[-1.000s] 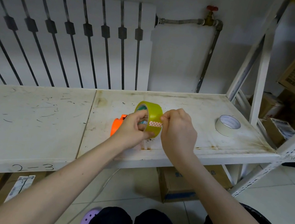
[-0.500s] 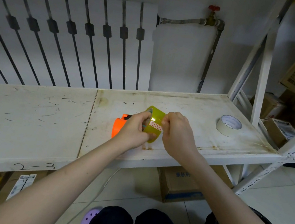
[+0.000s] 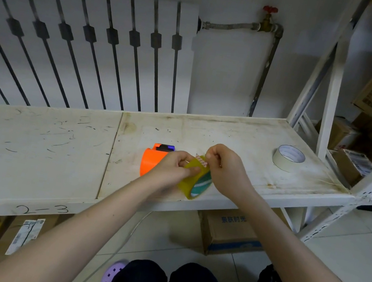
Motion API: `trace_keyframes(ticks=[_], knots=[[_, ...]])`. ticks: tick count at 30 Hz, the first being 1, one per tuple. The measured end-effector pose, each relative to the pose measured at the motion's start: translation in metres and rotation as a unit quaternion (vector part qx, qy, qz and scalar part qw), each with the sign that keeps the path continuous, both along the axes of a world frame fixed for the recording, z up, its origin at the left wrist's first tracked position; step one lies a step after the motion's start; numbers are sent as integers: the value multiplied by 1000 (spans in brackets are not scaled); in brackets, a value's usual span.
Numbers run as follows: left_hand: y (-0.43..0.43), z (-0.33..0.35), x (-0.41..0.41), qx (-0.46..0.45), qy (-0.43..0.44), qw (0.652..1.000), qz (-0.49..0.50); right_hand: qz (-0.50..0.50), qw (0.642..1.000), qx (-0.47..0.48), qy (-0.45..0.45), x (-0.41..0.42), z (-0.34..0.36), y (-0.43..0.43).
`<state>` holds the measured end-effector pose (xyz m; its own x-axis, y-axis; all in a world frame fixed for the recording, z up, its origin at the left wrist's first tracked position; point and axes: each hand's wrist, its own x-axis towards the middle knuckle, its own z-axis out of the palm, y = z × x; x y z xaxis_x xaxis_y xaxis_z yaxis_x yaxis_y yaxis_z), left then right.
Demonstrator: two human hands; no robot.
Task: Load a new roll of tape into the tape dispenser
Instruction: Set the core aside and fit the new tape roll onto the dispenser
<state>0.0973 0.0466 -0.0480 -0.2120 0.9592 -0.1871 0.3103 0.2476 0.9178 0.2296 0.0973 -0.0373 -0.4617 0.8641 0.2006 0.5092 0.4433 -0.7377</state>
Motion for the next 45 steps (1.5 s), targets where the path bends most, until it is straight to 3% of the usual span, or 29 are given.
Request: trace_keyframes(ticks=[8,11,14,17,19,22,24,26,28,31,33,35,38,40,42,45], knots=[[2,-3,-3,-22,37,999,-28,-1,1000,-3,14,0,-11,5],[5,-8,2,9,-33,998,52,-82,995,24,42,8,-16,13],[10,-13,5,40,-92,986,134,-143,980,-41,135,20,-28,13],[14,-9,7,72,-215,957,182,-46,975,-122,179,18,-41,-2],[14,-5,8,71,-254,949,176,41,988,-96,115,8,-49,-9],[14,2,1,70,-254,956,131,22,990,-28,139,-7,-52,-5],[14,8,-16,88,-194,967,139,10,986,-20,167,-14,-49,0],[12,8,-40,111,-47,968,222,15,988,-15,155,-18,-50,4],[6,0,-63,61,55,952,294,15,990,-23,142,-21,-54,6],[-4,-17,-69,-127,-5,962,241,-1,986,-74,151,-25,-58,6],[-5,-23,-64,-90,-70,967,230,-4,983,-101,151,-28,-58,4],[-5,-23,-62,-2,-48,970,239,-8,983,-106,152,-30,-59,3],[-2,-28,-64,70,168,963,197,-23,981,-93,166,-30,-56,3],[-4,-36,-63,92,244,946,194,-26,976,-108,186,-29,-52,2],[-6,-43,-62,131,184,952,207,-25,967,-142,212,-31,-49,0],[-8,-43,-58,162,-12,966,200,-20,958,-176,226,-37,-48,-4]])
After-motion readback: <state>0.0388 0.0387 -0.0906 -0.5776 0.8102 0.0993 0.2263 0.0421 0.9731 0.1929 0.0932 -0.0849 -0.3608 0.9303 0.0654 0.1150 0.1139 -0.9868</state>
